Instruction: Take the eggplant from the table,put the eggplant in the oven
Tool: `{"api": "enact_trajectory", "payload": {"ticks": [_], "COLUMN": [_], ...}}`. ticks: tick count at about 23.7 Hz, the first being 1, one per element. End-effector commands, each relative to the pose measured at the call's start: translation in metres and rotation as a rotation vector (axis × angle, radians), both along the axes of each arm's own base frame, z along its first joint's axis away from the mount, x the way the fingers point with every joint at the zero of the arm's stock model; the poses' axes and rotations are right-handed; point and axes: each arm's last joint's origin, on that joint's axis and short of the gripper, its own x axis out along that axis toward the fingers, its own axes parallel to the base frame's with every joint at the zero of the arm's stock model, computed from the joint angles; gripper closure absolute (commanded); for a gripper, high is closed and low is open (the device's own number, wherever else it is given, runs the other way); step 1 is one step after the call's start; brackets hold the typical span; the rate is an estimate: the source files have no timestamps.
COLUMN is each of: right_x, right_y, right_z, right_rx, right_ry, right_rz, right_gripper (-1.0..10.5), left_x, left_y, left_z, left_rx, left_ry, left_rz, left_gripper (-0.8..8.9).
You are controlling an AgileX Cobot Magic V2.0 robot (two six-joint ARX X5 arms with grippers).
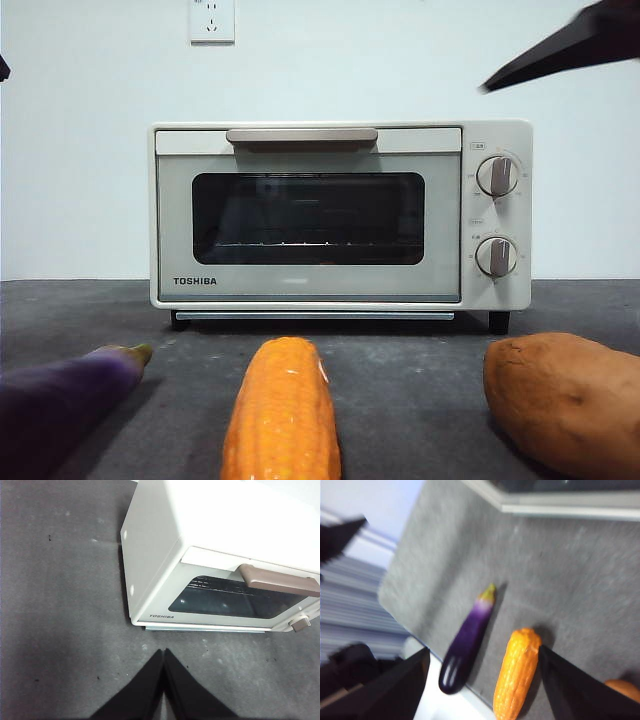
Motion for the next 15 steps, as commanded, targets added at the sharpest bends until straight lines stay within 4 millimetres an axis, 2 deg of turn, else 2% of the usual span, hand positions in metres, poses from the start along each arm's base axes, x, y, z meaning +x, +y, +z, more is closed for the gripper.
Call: {"api": "enact_trajectory", "payload": {"ticks": [1, 5, 9, 12, 15], "right_x": [0.000, -0.004, -0.009, -0.010, -0.006], "right_y": [0.030, 0.078, 0.142, 0.183, 0.216], "right_z": [0.001, -0.005, -0.015, -0.032, -0.058], "right_rx": [-0.035, -0.127, -0.269, -0.355, -0.427], "right_ry": [0.028, 0.049, 0.075, 0.086, 0.104], "right_rz": [0.058, 0.151, 0.249, 0.292, 0.318], "right_gripper": [6.0, 6.0, 6.0, 5.9, 5.9], "left_x": [0.001, 0.001, 0.001, 0.001, 0.001], "left_y": [0.000, 0.000, 0.000, 0.000, 0.000], "left_z": [0.008, 0.008, 0.007, 0.008, 0.008], "left_rx": [0.025, 0.025, 0.026, 0.029, 0.046], "left_ry": [-0.039, -0.039, -0.039, -0.041, -0.049], "left_rz": [-0.007, -0.005, -0.005, -0.005, -0.009], "left_gripper": [8.08, 8.08, 8.08, 8.07, 8.08]}}
